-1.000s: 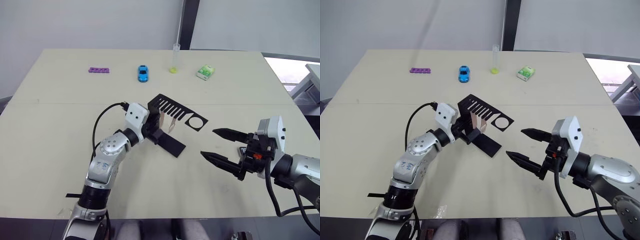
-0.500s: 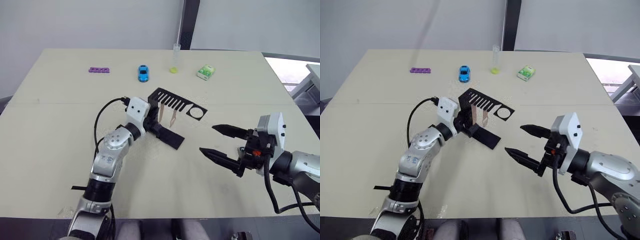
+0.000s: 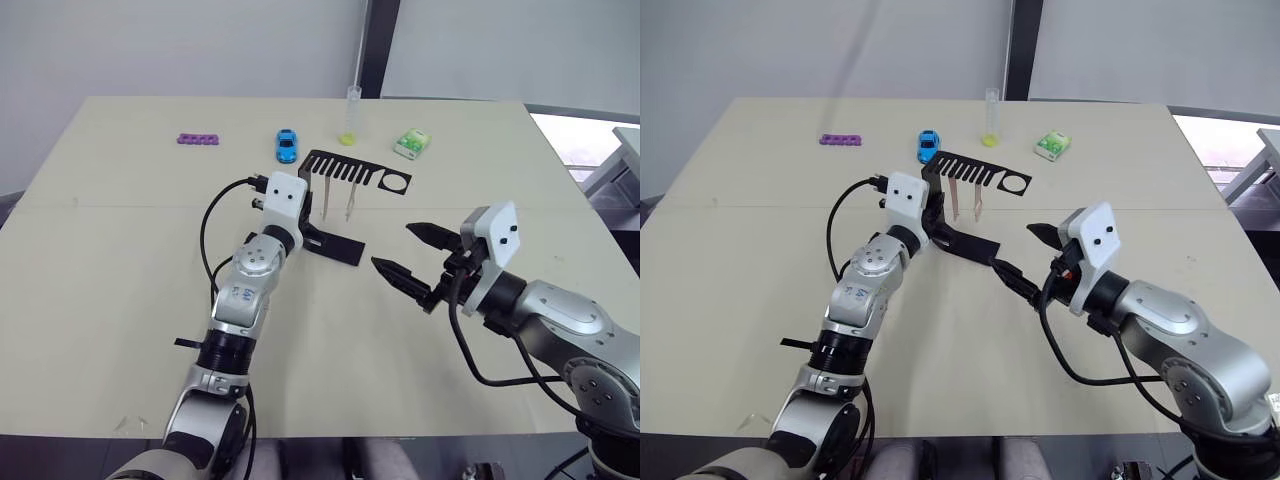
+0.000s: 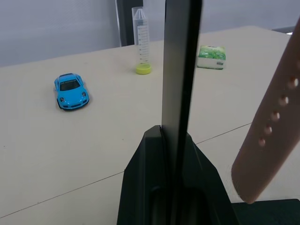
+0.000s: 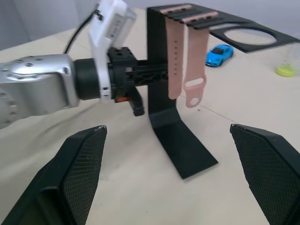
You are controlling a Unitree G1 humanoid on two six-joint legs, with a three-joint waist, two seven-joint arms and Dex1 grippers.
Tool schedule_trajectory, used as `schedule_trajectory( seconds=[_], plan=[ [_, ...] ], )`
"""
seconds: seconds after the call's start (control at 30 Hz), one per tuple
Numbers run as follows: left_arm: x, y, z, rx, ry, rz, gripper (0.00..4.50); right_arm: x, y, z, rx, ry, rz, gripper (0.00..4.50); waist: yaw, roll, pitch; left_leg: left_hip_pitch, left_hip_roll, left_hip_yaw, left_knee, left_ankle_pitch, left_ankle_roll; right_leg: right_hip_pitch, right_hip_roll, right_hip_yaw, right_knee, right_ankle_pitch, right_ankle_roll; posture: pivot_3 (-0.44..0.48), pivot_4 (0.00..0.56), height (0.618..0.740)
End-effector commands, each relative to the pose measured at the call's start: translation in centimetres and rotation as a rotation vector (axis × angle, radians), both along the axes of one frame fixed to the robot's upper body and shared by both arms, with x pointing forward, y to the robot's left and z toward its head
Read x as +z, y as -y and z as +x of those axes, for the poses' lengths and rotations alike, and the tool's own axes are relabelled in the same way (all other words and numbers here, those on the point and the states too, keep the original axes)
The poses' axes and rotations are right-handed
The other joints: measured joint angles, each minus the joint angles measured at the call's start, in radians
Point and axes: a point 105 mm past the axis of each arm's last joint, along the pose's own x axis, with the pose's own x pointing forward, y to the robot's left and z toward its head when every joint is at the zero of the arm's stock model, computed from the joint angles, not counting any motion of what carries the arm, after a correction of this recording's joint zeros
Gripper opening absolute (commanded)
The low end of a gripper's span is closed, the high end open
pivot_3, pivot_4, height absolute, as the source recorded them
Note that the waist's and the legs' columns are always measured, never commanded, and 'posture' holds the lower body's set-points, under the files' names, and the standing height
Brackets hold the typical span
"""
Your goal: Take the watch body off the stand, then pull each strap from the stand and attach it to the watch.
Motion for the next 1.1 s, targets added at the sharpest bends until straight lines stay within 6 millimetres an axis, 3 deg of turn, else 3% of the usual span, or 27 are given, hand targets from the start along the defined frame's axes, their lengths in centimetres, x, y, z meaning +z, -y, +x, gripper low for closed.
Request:
schedule_trajectory(
  seconds=[0.03,0.13,0.43,0.67,0.8,1.0,1.1],
  plan=[
    [1.5,0.5,-0.4,-0.006,0.057,-0.008,0.01,0.7,-0.9,1.3,-0.112,0.020,0.032,4.50,0.001,0.000,0.000,0.000,0.000,0.000,0.000,0.000,-0.001,-0.001,0.000,0.000,0.001,0.000,0.000,0.000,0.150,0.740],
    [1.5,0.7,-0.5,-0.015,0.056,-0.005,0.01,0.9,-2.3,2.2,-0.156,0.011,0.083,4.50,0.001,0.000,0.000,0.000,0.000,0.000,0.000,0.001,-0.001,-0.002,0.000,0.000,0.006,0.000,0.000,0.000,0.150,0.740],
    [1.4,0.9,-0.6,-0.008,0.054,-0.010,0.01,0.9,-3.9,5.1,-0.274,0.005,0.113,4.50,-0.001,0.000,0.000,-0.012,-0.002,0.000,0.005,0.001,0.000,-0.015,-0.002,-0.002,0.015,0.000,0.000,0.000,0.150,0.740],
    [1.3,0.9,-0.6,-0.011,0.052,-0.010,0.01,1.8,-5.3,5.8,-0.247,0.042,0.111,4.50,-0.002,0.000,0.000,-0.012,-0.002,0.000,0.004,0.001,0.000,-0.015,-0.002,-0.003,0.015,0.000,0.000,0.000,0.150,0.740],
    [1.3,1.0,-0.6,-0.014,0.051,-0.010,0.00,2.0,-5.7,6.1,-0.244,0.070,0.094,3.19,-0.003,0.000,0.000,-0.012,-0.002,0.000,0.004,0.001,0.000,-0.015,-0.002,-0.003,0.015,0.000,0.000,0.000,0.150,0.740],
    [1.2,1.2,-0.6,-0.017,0.047,-0.011,0.00,2.4,-6.1,5.8,-0.226,0.117,0.062,0.14,-0.003,0.000,0.000,-0.012,-0.002,0.000,0.004,0.001,0.000,-0.015,-0.002,-0.003,0.015,0.000,0.000,0.000,0.150,0.740],
    [1.2,1.2,-0.6,-0.016,0.045,-0.013,0.00,2.7,-5.9,5.5,-0.229,0.160,0.035,0.07,-0.003,0.000,0.000,-0.012,-0.002,0.000,0.004,0.001,0.000,-0.015,-0.002,-0.003,0.015,0.000,0.000,0.000,0.150,0.740]
  ],
)
